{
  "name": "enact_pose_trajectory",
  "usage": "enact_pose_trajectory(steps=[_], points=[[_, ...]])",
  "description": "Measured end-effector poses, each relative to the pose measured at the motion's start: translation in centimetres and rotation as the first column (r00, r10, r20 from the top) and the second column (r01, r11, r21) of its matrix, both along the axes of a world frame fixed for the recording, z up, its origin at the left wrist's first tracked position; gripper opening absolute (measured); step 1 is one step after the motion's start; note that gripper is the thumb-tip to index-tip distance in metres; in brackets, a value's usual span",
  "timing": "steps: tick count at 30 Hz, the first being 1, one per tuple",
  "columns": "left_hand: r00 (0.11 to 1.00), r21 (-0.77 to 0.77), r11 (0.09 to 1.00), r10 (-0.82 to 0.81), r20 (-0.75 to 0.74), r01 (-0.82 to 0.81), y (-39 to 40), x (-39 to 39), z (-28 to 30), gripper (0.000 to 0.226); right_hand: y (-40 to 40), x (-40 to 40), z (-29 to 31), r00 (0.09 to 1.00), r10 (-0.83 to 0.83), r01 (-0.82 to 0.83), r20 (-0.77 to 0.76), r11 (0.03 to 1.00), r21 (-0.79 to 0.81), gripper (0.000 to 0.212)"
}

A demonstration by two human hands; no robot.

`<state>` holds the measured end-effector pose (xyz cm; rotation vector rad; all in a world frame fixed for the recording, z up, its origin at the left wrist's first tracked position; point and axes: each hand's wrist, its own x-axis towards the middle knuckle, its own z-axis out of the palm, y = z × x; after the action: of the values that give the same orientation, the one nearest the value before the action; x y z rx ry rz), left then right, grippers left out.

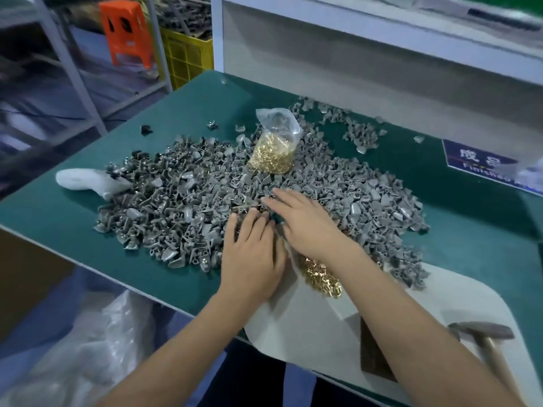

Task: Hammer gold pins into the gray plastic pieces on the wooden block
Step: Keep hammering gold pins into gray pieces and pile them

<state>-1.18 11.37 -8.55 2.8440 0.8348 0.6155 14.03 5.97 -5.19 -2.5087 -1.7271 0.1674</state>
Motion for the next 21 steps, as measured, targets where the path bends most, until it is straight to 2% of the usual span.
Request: enact_pose_trajectory(steps=[2,5,8,11,14,16,21], points=[[1.0,0.007,1.0,0.013,-0.009,-0.013,0.1,0.0,0.0,0.051,0.5,0.5,-0.1,0.999,-0.023,0.022,0.024,0.999,0.034,0.064],[0.999,0.015,1.0,0.019,-0.044,-0.018,0.5,0.2,0.1,0.054,0.4,1.5,-0.1,0.988,-0.121,0.107,0.096,0.985,0.138,0.047],[0.998,0.007,1.0,0.019,-0.055,-0.019,0.5,0.4,-0.1,0.053,0.1,1.6,-0.1,0.98,-0.194,0.18,0.053,0.965,0.192,0.037],[0.999,-0.005,1.0,0.028,-0.043,-0.028,0.5,0.5,-0.2,0.05,0.4,1.1,-0.2,0.988,-0.156,0.144,0.02,0.947,0.286,0.033],[0.999,-0.023,0.999,0.029,-0.02,-0.029,0.5,0.5,-0.1,0.048,1.0,0.8,-0.2,0.999,-0.053,0.053,-0.004,0.971,0.235,0.036],[1.0,-0.032,0.999,0.022,-0.018,-0.023,0.5,0.5,-0.1,0.048,1.2,1.0,-0.5,0.999,-0.043,0.041,0.007,0.982,0.185,0.036],[0.999,-0.06,0.998,0.016,-0.046,-0.019,0.6,0.3,0.1,0.052,0.9,1.7,-0.8,0.997,-0.073,0.074,-0.01,0.968,0.24,0.031]])
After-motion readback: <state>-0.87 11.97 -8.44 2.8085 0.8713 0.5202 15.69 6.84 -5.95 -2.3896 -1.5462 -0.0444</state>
